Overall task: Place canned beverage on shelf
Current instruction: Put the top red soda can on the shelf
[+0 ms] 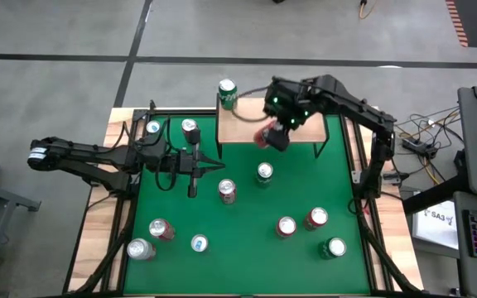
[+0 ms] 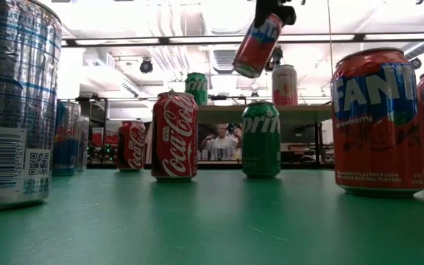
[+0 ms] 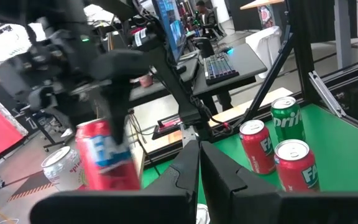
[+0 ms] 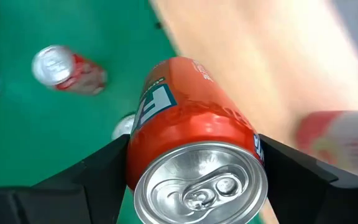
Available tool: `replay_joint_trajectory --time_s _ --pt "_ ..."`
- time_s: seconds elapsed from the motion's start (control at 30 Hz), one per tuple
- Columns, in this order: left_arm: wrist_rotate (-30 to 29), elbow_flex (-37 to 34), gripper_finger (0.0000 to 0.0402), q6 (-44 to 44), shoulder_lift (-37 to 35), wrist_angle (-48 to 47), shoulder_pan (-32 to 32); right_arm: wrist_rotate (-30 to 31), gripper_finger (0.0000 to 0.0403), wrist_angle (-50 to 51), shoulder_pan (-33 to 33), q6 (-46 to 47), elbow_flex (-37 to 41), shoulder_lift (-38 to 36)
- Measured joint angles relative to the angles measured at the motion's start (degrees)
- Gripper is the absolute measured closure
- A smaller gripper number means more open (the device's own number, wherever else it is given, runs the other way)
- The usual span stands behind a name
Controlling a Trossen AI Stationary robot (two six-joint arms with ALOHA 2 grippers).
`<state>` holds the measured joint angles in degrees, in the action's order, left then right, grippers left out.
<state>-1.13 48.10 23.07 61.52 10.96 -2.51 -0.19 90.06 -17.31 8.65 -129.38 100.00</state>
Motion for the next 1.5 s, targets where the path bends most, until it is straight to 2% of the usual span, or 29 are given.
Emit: replay_joint_trajectory --time_s 0.43,0.9,1.1,1.5 --pt "0.00 0.00 0.0402 0.17 0.00 -0.04 0.01 0.37 0.0110 -0.05 -6.77 -6.29 4.70 -4.02" --pt "0.00 0.00 0.0402 0.26 0.00 -0.02 -0.01 0.14 0.0110 -0.02 -8.81 -2.34 21.08 -14.52" --pt "0.00 0.00 0.0402 0.26 0.00 0.00 -0.01 4.51 0.0110 -0.08 -11.67 -2.21 25.44 -17.20" --pt "0.00 0.00 0.0402 0.43 0.00 0.09 0.15 6.23 0.0110 -0.17 -16.12 -4.06 28.56 -16.02"
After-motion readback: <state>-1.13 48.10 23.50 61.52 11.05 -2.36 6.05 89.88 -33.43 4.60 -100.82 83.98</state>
